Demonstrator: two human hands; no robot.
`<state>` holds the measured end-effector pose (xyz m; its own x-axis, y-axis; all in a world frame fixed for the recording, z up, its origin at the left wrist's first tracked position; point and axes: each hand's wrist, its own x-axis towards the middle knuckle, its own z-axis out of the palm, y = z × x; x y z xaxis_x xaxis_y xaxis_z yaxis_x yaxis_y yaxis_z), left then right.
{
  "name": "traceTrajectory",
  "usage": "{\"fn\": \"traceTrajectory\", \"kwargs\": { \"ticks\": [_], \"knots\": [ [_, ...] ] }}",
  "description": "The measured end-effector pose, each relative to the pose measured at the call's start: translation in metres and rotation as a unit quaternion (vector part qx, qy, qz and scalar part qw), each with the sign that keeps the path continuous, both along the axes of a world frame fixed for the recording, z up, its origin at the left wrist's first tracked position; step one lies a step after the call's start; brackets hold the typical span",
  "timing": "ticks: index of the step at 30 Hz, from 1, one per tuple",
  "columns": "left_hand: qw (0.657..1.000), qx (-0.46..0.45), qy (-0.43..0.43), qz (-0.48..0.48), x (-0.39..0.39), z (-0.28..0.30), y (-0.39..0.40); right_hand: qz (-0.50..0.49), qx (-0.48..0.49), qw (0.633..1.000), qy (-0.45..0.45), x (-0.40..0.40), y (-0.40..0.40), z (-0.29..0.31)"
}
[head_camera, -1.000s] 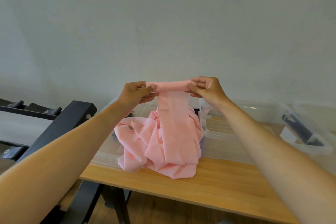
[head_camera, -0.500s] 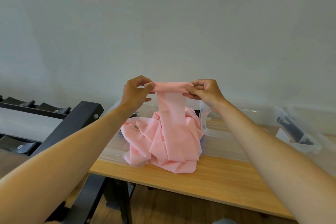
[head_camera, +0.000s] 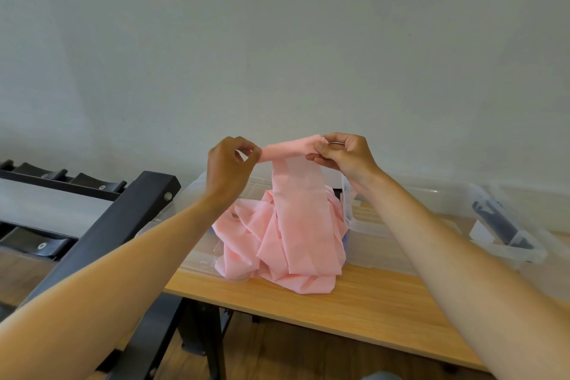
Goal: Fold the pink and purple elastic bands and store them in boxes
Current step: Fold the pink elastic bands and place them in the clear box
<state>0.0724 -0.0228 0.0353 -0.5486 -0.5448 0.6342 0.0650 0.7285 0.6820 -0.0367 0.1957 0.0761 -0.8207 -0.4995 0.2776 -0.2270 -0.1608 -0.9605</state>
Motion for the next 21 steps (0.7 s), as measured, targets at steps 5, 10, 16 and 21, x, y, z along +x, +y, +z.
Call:
{"fn": "traceTrajectory", "kwargs": {
  "ticks": [5, 10, 16, 21],
  "knots": [
    [0.99, 0.131, -0.02, -0.048, -0.001, -0.004, 0.003, 0.007, -0.019, 1.0, 0.005, 0.002, 0.0, 0.001],
    [0.959, 0.261, -0.052, -0.1, -0.004, -0.006, 0.008, 0.006, -0.006, 1.0, 0.02, 0.003, 0.002, -0.001],
    [0.913, 0.354, -0.1, -0.178, -0.007, -0.011, 0.008, 0.006, -0.004, 1.0, 0.021, 0.003, 0.001, -0.003],
    [0.895, 0.405, -0.098, -0.157, -0.006, -0.013, -0.001, -0.002, -0.002, 1.0, 0.011, 0.0, 0.006, -0.003]
  ]
}}
